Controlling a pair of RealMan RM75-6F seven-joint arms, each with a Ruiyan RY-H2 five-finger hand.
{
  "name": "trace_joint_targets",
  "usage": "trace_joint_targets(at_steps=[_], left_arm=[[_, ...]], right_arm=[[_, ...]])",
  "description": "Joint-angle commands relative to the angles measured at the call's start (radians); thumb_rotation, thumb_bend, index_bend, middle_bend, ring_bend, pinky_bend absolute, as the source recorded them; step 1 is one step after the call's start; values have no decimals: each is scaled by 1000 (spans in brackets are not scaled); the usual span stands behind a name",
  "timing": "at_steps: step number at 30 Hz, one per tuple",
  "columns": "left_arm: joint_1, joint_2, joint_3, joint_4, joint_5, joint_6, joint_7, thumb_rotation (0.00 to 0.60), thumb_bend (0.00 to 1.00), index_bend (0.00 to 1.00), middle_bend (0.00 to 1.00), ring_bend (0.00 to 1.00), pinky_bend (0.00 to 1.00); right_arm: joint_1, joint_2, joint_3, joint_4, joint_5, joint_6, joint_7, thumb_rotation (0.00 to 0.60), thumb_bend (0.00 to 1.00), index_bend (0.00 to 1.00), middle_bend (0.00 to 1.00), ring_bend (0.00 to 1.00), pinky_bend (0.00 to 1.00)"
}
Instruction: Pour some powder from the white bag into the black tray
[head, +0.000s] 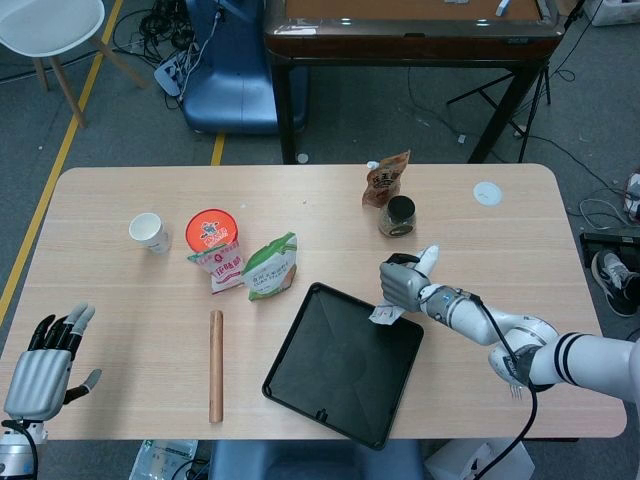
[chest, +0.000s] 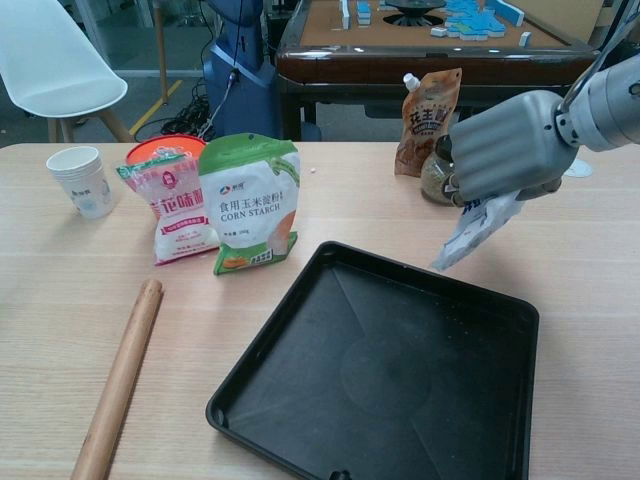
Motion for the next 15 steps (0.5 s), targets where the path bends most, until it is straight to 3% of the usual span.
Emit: trace_joint_targets(at_steps=[1, 15], left_arm=[[-1, -1, 2, 1, 1, -3, 1, 600, 211, 68, 90, 127, 66], [2, 3, -1, 3, -2, 2, -7, 600, 211, 68, 90, 127, 66]], right_arm=[[34, -25, -49, -13, 45, 30, -72, 600, 1000, 1000, 888, 769, 722], [153, -124, -214, -67, 427, 213, -294, 600, 1000, 1000, 888, 762, 722]])
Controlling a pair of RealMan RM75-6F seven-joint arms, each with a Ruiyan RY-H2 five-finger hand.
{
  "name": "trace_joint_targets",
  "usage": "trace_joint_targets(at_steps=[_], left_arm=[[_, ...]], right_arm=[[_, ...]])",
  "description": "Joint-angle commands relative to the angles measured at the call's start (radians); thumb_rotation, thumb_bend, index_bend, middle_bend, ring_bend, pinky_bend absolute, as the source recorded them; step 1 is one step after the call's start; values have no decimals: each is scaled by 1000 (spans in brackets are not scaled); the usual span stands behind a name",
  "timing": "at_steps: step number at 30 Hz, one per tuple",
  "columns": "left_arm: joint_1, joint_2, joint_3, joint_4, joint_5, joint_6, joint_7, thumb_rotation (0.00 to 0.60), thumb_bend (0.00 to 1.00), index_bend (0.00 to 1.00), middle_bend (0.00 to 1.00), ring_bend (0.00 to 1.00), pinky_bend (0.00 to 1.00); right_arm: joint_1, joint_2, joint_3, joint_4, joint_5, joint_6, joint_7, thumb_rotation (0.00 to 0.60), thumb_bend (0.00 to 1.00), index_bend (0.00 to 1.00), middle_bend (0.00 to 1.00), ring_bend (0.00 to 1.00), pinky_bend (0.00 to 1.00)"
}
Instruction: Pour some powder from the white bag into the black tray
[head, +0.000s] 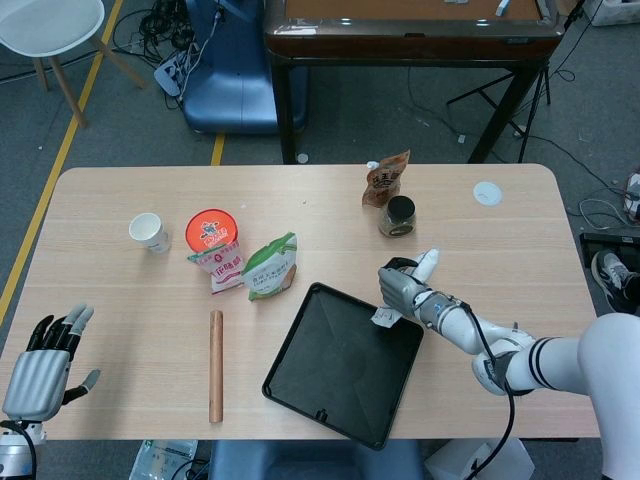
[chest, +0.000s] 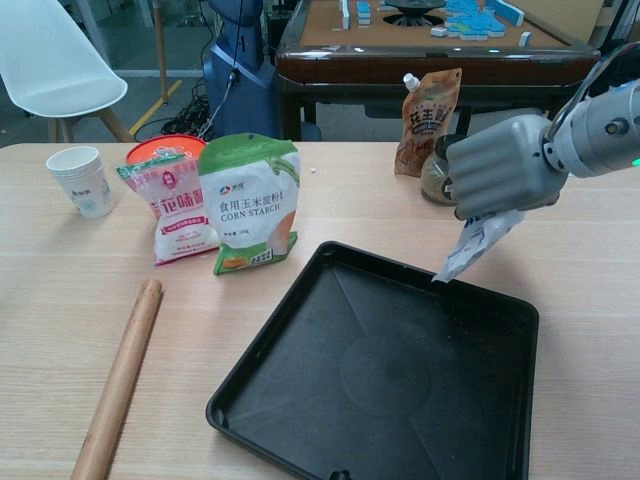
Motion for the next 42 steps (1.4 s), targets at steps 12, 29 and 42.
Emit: trace_joint_targets(at_steps=[12, 29, 42], left_arm=[[0, 5, -1, -3, 1, 1, -1, 600, 211, 68, 90, 127, 66], [-9, 10, -5, -31, 2, -6, 33, 600, 211, 68, 90, 127, 66], [-16, 10, -4, -48, -3, -22, 54, 600, 211, 68, 90, 127, 66]], right_arm=[[68, -19, -82, -69, 122, 138, 48, 600, 999, 1000, 888, 761, 722], [-289, -91, 31, 164, -377, 334, 762, 600, 997, 1000, 888, 765, 722], [-577, -234, 162, 447, -523, 598, 1415, 600, 997, 1000, 886, 765, 722]])
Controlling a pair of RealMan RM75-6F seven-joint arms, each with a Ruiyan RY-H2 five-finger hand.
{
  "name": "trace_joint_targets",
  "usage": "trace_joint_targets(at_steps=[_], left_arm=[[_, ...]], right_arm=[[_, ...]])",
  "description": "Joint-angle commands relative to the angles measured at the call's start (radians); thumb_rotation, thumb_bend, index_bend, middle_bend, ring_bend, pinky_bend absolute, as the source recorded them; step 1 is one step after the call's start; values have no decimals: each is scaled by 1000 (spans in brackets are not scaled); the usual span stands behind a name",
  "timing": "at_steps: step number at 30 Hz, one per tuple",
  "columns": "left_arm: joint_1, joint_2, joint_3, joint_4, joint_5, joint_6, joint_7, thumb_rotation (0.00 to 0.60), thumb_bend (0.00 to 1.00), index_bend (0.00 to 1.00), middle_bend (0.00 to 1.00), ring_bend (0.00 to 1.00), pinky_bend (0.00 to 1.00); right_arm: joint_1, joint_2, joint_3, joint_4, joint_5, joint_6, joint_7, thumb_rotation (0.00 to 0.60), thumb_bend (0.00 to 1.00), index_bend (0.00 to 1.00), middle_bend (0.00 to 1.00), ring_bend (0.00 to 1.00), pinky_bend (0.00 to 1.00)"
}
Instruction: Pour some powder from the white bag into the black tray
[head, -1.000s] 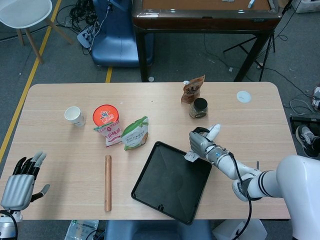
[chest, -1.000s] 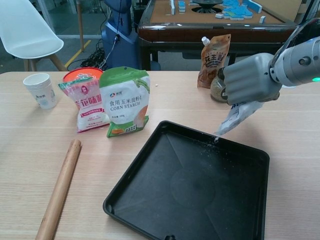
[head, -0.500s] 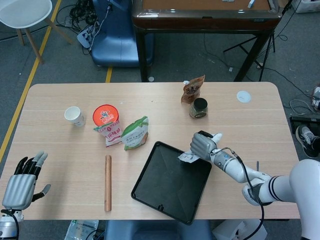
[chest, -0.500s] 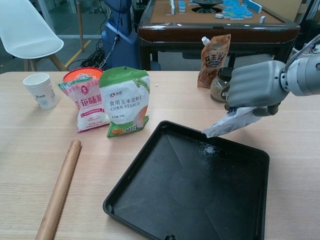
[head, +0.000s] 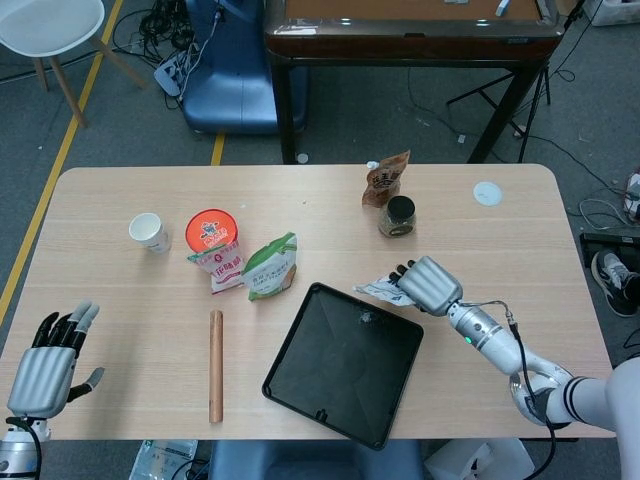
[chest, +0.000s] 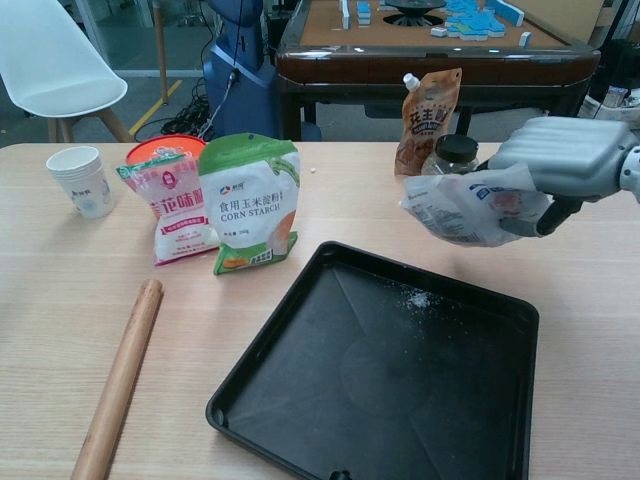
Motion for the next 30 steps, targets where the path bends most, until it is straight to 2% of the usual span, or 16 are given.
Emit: trace_joint_targets(at_steps=[1, 5, 10, 22, 27, 30], left_arm=[[-4, -1, 2, 0, 2, -7, 1, 600, 211, 68, 90, 127, 66], [-8, -2, 1, -1, 1, -13, 3, 600, 211, 68, 90, 127, 66], [-13, -1, 1, -5, 4, -17, 7, 600, 211, 68, 90, 127, 66], [-12, 2, 4, 0, -1, -18, -3, 600, 211, 68, 90, 127, 66], [-14, 3, 3, 2, -6, -24, -3, 600, 211, 68, 90, 127, 66], [-15, 3, 4, 2, -9, -27, -3, 600, 211, 68, 90, 127, 66]], right_arm=[[-128, -89, 87, 135, -29, 103, 248, 600, 997, 1000, 886, 765, 722], [-185, -161, 144, 229, -24, 137, 452, 600, 997, 1000, 886, 765, 722], [-220, -235, 193, 328, -34, 131, 645, 600, 997, 1000, 880, 764, 722], [-230, -361, 260, 473, -48, 10, 934, 600, 985, 1000, 822, 701, 701], [-208, -394, 263, 525, -83, -33, 996, 600, 986, 986, 772, 640, 618], [-187, -392, 247, 534, -114, -80, 1036, 600, 969, 901, 701, 547, 516]])
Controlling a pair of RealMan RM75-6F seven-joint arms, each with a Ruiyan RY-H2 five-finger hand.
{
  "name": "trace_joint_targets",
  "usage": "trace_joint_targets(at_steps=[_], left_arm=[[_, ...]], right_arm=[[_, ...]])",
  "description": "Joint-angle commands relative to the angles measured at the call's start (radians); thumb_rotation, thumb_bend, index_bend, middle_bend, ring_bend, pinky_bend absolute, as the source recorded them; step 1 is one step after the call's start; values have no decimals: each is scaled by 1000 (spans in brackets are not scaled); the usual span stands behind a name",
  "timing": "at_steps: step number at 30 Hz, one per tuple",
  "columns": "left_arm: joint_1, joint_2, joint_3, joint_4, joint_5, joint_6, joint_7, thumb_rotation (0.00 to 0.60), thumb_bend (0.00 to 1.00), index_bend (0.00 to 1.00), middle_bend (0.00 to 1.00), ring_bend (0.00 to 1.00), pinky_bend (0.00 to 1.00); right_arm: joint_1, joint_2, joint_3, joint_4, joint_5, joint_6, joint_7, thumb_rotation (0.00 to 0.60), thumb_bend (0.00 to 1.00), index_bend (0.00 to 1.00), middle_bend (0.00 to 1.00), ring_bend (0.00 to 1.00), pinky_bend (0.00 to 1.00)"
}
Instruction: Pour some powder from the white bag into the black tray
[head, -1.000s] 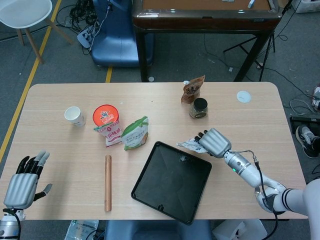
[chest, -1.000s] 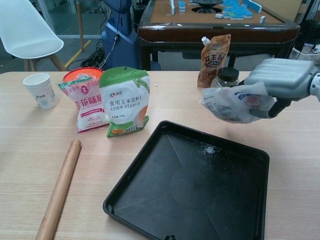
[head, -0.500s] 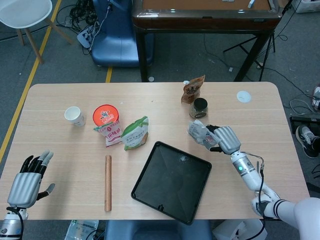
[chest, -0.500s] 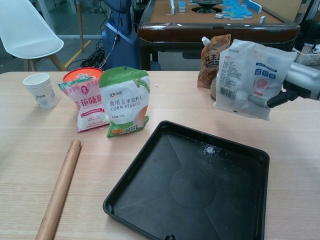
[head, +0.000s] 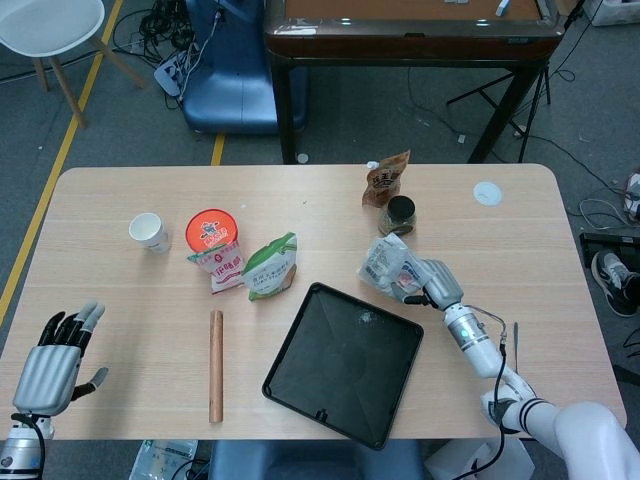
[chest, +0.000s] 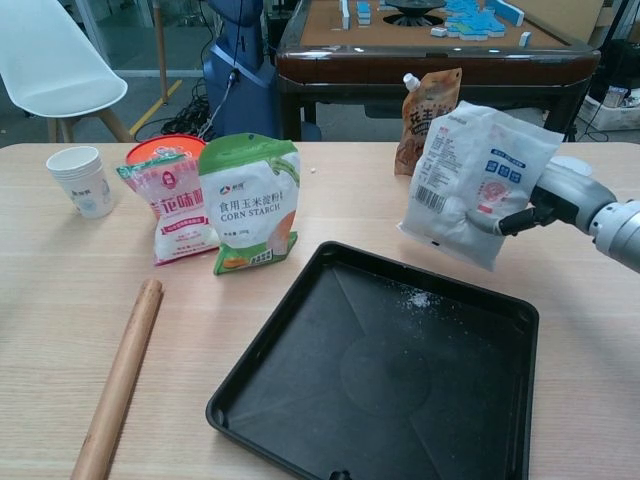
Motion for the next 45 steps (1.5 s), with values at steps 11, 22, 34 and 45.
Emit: trace_joint_targets(at_steps=[11, 22, 34, 45], left_arm=[[-4, 0, 1, -1, -10, -10, 6, 600, 211, 68, 90, 127, 66], [-11, -2, 4, -8, -4, -18, 14, 600, 211, 68, 90, 127, 66], [-12, 11, 1, -18, -10, -17, 19, 600, 211, 68, 90, 127, 66], [-19, 23, -9, -27, -10, -15, 9, 600, 211, 68, 90, 127, 66]], right_arm=[[31, 12, -22, 9, -75, -70, 96, 600, 381, 518, 414, 231, 224], [10, 20, -8, -5, -72, -70, 75, 600, 94, 371, 308, 124, 124], [-55, 176, -28, -207, -111, 34, 33, 600, 75, 307, 273, 101, 119], [-200, 490, -49, -614, -127, 247, -209, 600, 105, 302, 307, 137, 125]])
